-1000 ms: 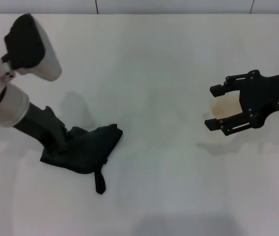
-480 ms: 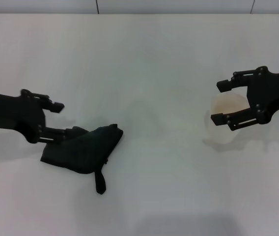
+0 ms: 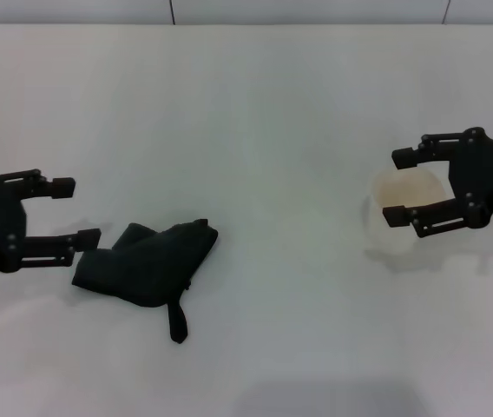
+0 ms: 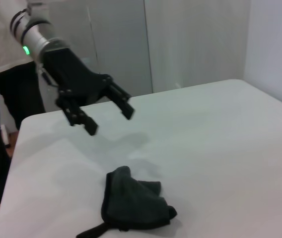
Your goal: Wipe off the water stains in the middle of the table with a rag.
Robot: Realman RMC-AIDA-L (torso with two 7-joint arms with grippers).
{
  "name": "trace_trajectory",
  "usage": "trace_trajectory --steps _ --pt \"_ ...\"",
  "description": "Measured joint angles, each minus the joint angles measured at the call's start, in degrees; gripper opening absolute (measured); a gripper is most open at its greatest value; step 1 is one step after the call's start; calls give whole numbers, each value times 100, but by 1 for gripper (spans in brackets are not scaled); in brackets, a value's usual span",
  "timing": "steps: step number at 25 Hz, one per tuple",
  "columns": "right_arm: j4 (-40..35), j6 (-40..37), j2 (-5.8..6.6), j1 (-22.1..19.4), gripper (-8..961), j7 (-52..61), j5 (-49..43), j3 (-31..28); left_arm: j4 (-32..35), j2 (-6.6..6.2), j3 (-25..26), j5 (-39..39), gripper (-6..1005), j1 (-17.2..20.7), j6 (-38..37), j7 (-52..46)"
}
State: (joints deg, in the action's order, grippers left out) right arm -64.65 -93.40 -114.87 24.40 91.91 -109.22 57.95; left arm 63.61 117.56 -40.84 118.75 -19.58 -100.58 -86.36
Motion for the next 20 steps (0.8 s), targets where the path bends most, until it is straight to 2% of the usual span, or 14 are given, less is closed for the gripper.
trace_trajectory --steps 6,11,20 --pt "69 -16 -8 -225 838 -279 85 -163 -219 -133 284 -220 813 206 -263 212" --pt "100 -25 -8 -404 838 -393 226 -175 -188 -144 297 -238 811 281 -279 259" --pt "465 -33 -8 -434 838 -785 409 -307 -171 -153 308 -246 810 357 -289 296"
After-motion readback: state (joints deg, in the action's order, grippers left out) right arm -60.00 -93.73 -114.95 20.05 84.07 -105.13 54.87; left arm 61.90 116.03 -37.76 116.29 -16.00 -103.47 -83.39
